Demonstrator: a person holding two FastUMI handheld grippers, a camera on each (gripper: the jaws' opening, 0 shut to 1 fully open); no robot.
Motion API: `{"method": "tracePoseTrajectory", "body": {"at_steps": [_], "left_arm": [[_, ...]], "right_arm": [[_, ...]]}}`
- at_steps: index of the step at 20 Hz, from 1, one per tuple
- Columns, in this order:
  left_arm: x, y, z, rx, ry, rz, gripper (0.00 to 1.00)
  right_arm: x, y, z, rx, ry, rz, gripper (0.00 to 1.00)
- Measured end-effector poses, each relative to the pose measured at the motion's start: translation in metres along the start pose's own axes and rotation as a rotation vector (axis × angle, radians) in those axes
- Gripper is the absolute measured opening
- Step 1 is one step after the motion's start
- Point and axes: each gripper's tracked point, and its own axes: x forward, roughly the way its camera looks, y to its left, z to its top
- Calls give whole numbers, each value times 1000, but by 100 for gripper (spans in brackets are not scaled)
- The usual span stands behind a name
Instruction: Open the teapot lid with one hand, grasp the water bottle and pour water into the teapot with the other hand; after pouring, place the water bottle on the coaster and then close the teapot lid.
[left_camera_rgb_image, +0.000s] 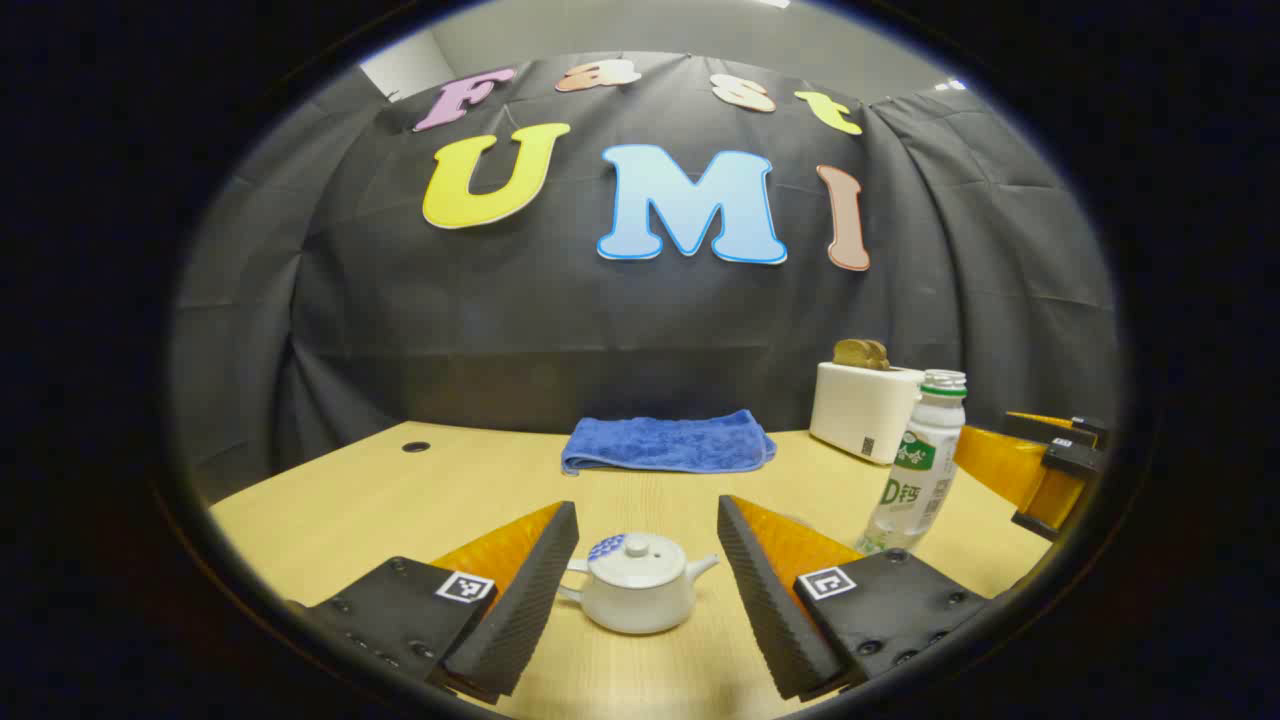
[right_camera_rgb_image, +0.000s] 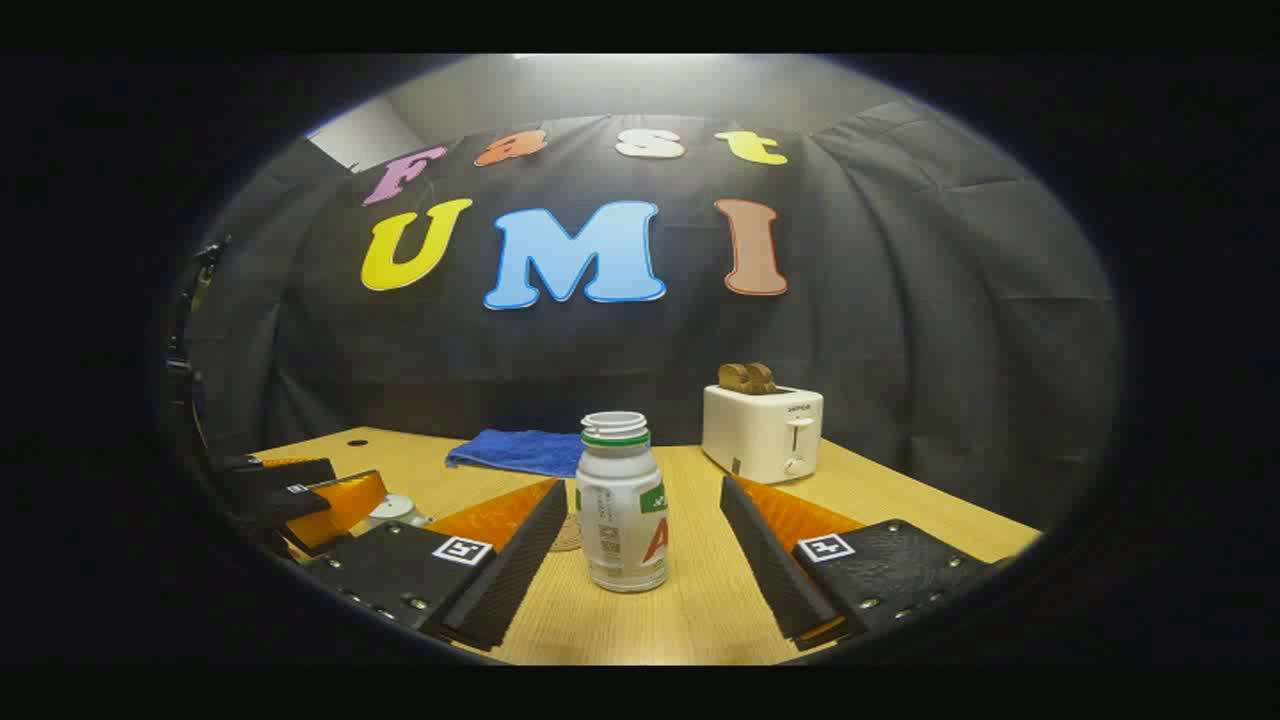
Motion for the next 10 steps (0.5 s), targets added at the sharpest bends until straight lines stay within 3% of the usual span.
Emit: {"method": "tracePoseTrajectory", "body": {"at_steps": [10], "left_arm": [[8,1,0,12,-7,3,98]], "right_arm": [[-1,2,-3,-10,5,8,95]]}}
